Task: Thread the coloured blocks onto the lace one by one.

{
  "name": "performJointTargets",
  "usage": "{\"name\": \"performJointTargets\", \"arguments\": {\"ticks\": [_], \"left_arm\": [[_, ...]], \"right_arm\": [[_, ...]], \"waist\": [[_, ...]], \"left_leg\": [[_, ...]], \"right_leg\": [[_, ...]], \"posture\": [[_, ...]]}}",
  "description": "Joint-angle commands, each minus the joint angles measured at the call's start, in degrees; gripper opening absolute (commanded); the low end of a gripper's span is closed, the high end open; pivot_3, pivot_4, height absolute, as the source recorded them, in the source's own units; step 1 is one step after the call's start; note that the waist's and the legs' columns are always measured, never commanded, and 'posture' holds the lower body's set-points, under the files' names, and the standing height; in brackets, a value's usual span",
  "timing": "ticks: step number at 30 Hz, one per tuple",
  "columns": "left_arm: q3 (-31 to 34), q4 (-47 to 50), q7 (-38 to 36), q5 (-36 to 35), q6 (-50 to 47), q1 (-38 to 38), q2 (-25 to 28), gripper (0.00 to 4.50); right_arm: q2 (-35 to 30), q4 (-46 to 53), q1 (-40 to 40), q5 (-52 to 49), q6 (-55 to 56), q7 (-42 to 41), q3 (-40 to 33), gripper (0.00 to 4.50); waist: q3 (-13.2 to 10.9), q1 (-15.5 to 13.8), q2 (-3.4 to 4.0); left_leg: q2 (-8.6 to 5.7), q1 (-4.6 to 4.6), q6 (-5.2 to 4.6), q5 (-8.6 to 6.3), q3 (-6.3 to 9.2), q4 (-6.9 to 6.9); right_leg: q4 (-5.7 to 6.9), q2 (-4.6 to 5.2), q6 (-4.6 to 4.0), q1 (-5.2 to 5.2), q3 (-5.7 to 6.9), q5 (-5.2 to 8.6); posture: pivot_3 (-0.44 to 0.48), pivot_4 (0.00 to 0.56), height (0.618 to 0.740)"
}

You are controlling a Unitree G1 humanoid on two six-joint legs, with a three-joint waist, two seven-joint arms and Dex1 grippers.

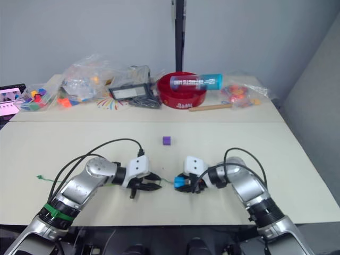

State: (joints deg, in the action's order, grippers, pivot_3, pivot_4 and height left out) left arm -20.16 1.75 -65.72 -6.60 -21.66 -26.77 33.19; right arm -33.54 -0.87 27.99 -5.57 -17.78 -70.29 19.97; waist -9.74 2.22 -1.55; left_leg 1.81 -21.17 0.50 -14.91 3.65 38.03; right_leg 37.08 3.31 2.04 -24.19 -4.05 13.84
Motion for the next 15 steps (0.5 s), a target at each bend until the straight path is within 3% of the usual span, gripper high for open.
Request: {"name": "performJointTargets", "arguments": {"ticks": [1, 15], "left_arm": [[-1.1, -0.5, 0.2, 0.7, 0.2, 0.1, -0.5, 0.0], [-1.6, 2.5, -0.7, -0.2, -0.3, -1.4, -1.6, 0.0]], "right_arm": [[-0.9, 1.8, -0.8, -0.3, -0.4, -0.2, 0.0, 1.36], [-0.1, 2.2, -0.6, 0.5, -1.1, 0.9, 1.2, 1.36]], "waist": [[0.0, 0.0, 0.0], [0.0, 0.0, 0.0]], "left_leg": [[0.0, 0.0, 0.0, 0.0, 0.0, 0.0], [0.0, 0.0, 0.0, 0.0, 0.0, 0.0]], "right_leg": [[0.0, 0.0, 0.0, 0.0, 0.0, 0.0], [0.0, 0.0, 0.0, 0.01, 0.0, 0.0]], "posture": [[0.0, 0.15, 0.731], [0.0, 0.15, 0.731]]}}
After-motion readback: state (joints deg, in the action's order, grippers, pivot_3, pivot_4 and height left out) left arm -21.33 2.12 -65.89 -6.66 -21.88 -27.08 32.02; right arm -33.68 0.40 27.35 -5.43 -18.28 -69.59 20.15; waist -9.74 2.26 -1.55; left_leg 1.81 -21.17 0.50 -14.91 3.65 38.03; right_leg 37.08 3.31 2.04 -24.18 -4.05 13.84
